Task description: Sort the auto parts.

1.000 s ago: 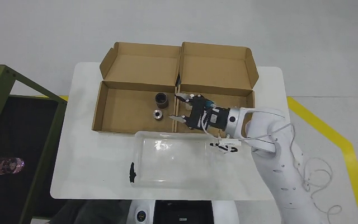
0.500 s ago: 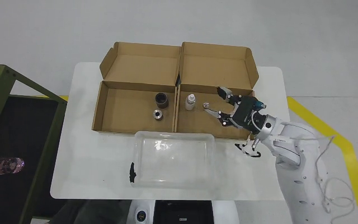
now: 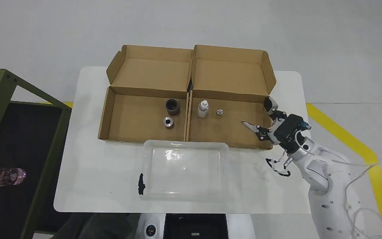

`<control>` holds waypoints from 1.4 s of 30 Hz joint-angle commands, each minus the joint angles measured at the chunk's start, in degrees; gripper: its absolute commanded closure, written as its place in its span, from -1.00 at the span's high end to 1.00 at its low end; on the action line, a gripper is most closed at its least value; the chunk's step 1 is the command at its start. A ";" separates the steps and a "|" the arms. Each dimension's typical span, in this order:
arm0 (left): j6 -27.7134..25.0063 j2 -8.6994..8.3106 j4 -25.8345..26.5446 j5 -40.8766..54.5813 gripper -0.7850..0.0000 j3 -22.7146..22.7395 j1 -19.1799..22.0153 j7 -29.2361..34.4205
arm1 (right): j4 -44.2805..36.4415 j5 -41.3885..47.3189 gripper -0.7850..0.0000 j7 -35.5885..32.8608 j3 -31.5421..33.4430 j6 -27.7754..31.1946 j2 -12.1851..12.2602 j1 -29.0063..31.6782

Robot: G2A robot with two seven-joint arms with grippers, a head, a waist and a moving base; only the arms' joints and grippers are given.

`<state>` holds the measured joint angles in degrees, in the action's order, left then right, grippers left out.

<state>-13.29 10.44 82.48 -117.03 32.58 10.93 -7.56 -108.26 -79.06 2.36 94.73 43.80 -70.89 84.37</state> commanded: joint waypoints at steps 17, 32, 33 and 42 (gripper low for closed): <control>0.00 0.00 0.00 0.00 1.00 0.00 0.00 0.00 | 4.73 -3.16 0.90 12.42 5.28 -4.42 1.10 9.12; 0.00 0.00 0.00 0.00 1.00 0.00 0.00 0.00 | 7.21 -5.07 1.00 17.29 7.30 -4.60 1.97 12.00; 0.00 0.00 0.00 0.00 1.00 0.00 0.00 0.00 | 7.19 -5.06 1.00 17.24 7.28 -4.61 1.95 11.97; 0.00 0.00 0.00 0.00 1.00 0.00 0.00 0.00 | 7.21 -5.07 1.00 17.29 7.30 -4.59 1.97 12.00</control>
<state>-13.29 10.44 82.48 -117.03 32.58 10.93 -7.56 -101.06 -84.13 19.66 102.03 39.21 -68.92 96.36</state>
